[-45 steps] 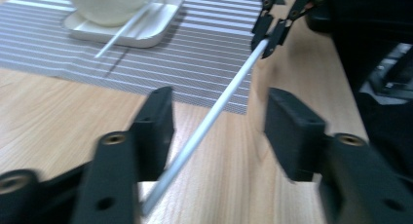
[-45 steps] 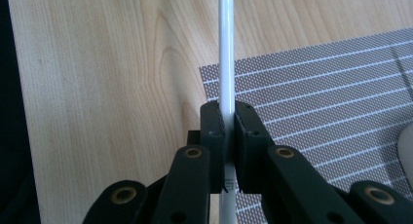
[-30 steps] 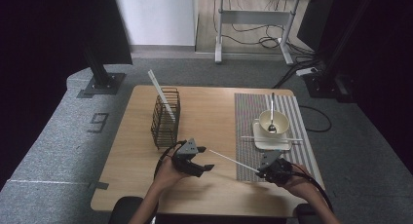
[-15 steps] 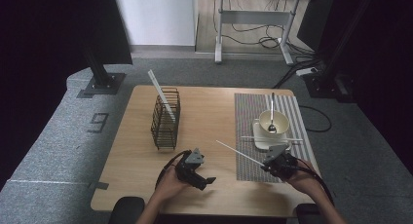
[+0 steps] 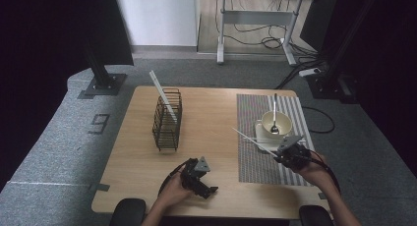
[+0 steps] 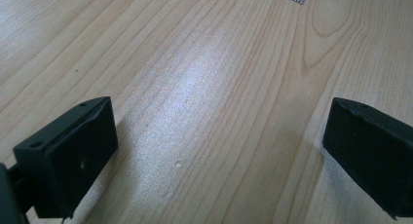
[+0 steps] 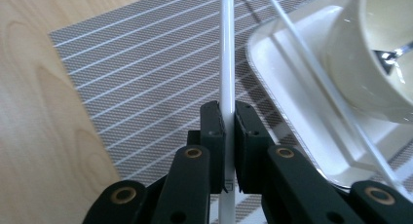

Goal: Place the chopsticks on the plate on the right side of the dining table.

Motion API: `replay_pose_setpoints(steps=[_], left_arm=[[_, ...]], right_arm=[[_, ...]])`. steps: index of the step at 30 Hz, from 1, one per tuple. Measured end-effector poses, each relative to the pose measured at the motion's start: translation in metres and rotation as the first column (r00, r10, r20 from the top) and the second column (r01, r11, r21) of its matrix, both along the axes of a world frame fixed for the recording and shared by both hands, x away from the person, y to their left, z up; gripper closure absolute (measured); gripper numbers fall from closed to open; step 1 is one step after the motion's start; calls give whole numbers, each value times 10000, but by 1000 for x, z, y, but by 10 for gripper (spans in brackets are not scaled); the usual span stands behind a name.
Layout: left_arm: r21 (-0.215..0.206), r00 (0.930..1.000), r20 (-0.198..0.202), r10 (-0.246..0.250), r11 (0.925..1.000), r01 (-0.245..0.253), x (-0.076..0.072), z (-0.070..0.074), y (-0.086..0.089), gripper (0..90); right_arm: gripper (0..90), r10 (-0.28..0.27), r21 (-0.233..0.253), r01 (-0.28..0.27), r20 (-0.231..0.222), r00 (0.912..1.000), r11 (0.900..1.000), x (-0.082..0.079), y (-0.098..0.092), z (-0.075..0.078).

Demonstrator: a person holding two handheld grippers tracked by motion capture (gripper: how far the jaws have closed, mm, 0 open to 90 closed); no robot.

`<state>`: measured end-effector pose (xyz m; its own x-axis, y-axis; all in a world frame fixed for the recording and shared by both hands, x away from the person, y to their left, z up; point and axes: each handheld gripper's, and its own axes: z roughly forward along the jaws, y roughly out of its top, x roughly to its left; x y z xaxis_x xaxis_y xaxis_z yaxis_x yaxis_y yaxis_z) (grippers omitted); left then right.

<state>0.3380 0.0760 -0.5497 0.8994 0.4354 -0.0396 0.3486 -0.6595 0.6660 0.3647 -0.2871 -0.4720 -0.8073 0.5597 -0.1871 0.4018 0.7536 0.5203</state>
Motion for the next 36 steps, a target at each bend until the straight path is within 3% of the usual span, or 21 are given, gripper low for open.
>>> replay_pose_setpoints(steps=[18, 36], left_arm=[[284, 9997, 239, -57, 9996, 51, -2, -1, -2, 0], [282, 9997, 242, -77, 9996, 71, -2, -1, -3, 0]], right_arm=[[833, -961, -684, 938, -308, 9949, 9932, 39, -30, -13], [832, -1090, -1398, 991, -655, 9919, 9852, 62, -45, -28]])
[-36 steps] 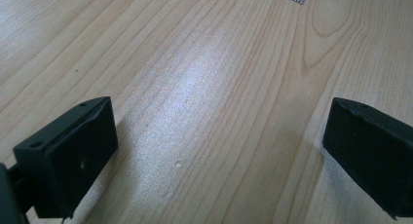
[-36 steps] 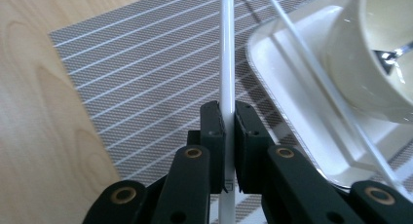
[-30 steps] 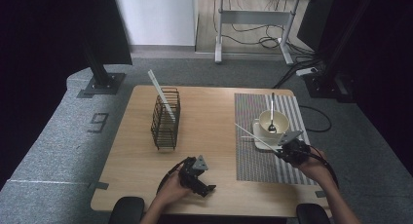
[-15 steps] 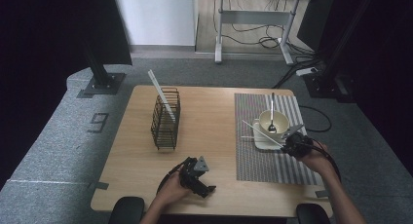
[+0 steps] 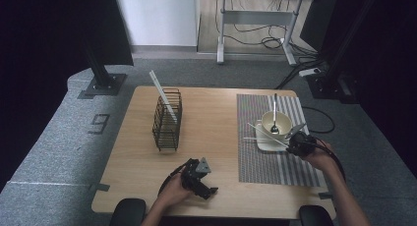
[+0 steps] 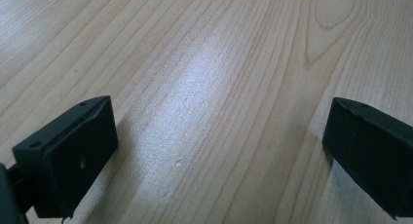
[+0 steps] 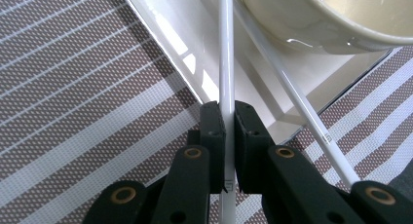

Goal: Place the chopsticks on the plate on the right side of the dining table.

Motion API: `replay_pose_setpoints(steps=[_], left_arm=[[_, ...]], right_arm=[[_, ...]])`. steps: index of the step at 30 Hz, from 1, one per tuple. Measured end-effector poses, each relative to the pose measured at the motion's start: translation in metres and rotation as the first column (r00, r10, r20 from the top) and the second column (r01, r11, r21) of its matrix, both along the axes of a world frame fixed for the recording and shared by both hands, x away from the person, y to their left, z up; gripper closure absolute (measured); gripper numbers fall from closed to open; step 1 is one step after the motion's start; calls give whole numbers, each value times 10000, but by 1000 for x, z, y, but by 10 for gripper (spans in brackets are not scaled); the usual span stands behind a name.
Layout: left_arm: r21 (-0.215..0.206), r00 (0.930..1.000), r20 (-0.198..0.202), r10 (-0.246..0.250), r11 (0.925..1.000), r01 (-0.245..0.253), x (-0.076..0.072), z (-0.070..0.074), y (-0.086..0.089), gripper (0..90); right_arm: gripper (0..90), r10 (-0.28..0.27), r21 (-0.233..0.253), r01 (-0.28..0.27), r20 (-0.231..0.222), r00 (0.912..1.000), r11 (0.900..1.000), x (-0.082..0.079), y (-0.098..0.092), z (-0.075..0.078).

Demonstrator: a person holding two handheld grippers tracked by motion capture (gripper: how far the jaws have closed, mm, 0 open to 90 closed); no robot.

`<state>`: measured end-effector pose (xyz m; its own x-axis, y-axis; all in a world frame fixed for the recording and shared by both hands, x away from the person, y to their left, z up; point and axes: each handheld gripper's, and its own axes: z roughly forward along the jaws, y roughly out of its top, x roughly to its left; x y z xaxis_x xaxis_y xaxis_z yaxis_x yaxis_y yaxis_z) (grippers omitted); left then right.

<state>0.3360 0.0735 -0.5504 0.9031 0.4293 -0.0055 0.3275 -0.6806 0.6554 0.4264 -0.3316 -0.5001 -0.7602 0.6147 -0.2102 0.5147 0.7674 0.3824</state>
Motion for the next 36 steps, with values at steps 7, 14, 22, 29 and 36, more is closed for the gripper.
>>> replay_pose_setpoints(steps=[7, 14, 22, 29, 36], left_arm=[[1, 10000, -2, -15, 10000, 15, 0, 0, 0, 0], [5, 10000, 3, -30, 10000, 30, 0, 0, 0, 0], [5, 10000, 2, -36, 10000, 36, 0, 0, 0, 0], [3, 10000, 2, -57, 10000, 57, 0, 0, 0, 0], [6, 10000, 3, -59, 10000, 59, 0, 0, 0, 0]], right_arm=[[828, 51, 1, -51, -133, 9999, 10000, 3, -2, -1], [814, -12, 67, 14, -302, 9995, 10000, 6, -4, 0], [791, -216, 25, 217, -189, 9996, 9998, 8, -11, 0], [767, -447, 42, 447, -32, 9990, 9990, 10, -13, 1], [759, -562, 12, 562, 116, 9984, 9984, 11, -12, 1]])
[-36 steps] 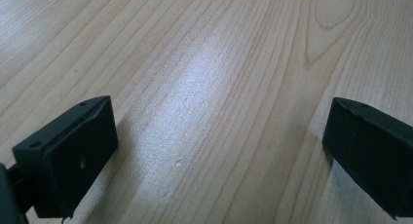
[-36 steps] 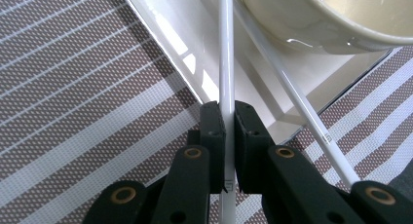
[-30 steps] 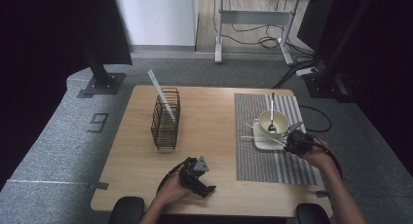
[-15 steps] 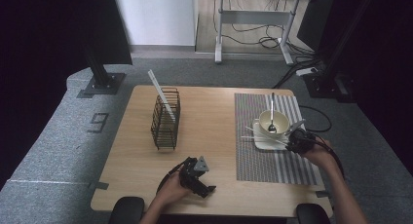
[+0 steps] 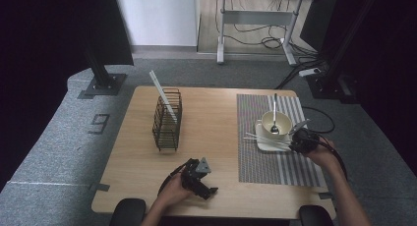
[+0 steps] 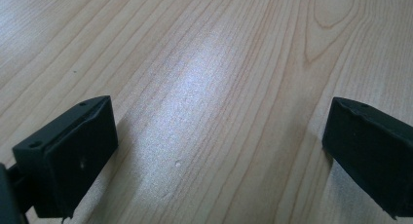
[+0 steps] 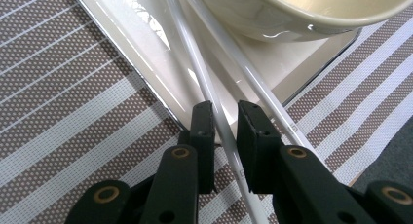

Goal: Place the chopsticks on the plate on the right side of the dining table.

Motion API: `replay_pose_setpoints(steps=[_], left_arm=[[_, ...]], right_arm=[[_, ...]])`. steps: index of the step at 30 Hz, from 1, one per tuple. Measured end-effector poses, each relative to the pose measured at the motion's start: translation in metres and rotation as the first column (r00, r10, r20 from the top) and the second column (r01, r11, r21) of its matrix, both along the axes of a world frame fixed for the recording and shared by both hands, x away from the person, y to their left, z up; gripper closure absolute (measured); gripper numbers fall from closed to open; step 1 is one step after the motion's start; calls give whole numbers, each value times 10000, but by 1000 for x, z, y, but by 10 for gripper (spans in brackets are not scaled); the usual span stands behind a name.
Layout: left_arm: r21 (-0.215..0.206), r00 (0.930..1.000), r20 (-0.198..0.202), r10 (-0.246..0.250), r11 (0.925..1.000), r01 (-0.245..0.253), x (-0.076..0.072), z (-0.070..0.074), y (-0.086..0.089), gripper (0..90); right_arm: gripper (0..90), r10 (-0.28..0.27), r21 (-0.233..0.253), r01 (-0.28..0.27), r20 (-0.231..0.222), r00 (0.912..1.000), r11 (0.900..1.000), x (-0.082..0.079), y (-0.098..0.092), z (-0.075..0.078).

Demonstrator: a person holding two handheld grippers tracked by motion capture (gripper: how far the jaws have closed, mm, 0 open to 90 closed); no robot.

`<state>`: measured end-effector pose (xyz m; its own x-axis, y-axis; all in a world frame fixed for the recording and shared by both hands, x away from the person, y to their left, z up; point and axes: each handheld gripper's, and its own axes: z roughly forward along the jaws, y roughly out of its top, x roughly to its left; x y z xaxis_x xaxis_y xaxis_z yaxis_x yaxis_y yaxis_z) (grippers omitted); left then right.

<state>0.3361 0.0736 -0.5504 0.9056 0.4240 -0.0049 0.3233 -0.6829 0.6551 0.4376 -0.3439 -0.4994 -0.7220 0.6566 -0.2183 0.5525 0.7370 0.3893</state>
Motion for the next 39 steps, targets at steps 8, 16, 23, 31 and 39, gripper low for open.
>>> replay_pose_setpoints(steps=[8, 16, 23, 31, 39], left_arm=[[-4, 10000, -1, 2, 10000, -2, 0, 0, 0, 0], [-4, 10000, 1, 0, 10000, 0, 0, 0, 0, 0], [-4, 10000, 1, -1, 10000, 1, 0, 0, 0, 0], [-5, 10000, 2, -1, 10000, 1, 0, 0, 0, 0], [-2, 10000, 1, -2, 10000, 2, 0, 0, 0, 0]], right_arm=[[740, -151, -101, 153, 181, 9997, 9998, 2, 1, -3], [707, -342, 34, 341, 231, 9991, 9994, 3, -2, -4], [673, -382, 129, 379, 282, 9989, 9992, 3, -4, -3], [637, -606, 370, 592, 394, 9974, 9976, 1, -7, -4], [540, -1270, 1504, 1183, 499, 9906, 9815, -6, -16, -7]])
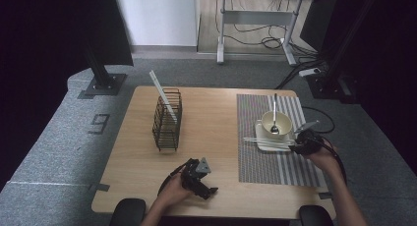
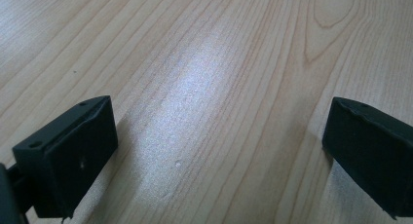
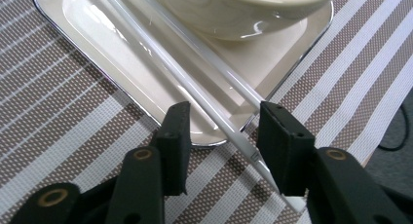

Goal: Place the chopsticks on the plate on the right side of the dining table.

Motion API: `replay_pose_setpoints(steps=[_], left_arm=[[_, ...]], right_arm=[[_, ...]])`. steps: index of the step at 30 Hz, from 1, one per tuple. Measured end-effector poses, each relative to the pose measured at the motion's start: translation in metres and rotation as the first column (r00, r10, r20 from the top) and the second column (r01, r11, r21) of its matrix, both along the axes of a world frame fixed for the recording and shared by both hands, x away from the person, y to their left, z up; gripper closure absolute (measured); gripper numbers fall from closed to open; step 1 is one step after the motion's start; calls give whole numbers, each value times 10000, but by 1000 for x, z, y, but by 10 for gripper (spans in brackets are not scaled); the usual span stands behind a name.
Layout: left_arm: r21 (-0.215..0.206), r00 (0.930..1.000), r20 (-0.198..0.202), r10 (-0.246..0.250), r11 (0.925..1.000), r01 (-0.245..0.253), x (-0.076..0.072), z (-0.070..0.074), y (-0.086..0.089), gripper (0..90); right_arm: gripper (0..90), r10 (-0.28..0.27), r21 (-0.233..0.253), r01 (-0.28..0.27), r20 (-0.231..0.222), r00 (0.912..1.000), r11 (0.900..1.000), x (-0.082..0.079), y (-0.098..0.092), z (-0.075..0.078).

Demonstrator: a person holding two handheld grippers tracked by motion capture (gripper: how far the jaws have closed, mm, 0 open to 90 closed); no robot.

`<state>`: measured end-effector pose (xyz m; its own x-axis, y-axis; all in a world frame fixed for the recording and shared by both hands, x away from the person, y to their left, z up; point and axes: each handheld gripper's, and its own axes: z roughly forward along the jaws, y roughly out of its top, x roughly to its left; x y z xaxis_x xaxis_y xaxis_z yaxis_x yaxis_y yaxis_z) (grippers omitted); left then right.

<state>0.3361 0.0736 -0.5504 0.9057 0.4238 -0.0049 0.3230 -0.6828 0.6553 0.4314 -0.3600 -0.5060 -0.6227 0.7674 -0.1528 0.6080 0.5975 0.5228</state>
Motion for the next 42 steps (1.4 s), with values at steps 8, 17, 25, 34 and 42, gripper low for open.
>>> replay_pose_setpoints(steps=[8, 17, 25, 34, 42], left_arm=[[-7, 10000, 9, 0, 10000, 0, 0, 0, 0, 0], [13, 10000, 7, -9, 10000, 9, 0, 0, 0, 0], [10, 10000, 9, -64, 10000, 64, 0, 0, 0, 0], [5, 9999, -2, -143, 9999, 143, 0, 0, 0, 0], [8, 9999, -1, -169, 9999, 169, 0, 0, 0, 0]], right_arm=[[430, -327, 399, 315, 287, 9991, 9987, -13, -1, -8], [171, -1242, 1583, 1056, 1127, 9858, 9817, -31, 4, -18], [49, -1514, 2350, 1103, 1647, 9747, 9657, -48, 9, -18], [44, -1503, 2340, 1151, 1385, 9789, 9654, -54, 10, -30], [48, -1195, 2159, 886, 1344, 9837, 9724, -49, 16, -38]])
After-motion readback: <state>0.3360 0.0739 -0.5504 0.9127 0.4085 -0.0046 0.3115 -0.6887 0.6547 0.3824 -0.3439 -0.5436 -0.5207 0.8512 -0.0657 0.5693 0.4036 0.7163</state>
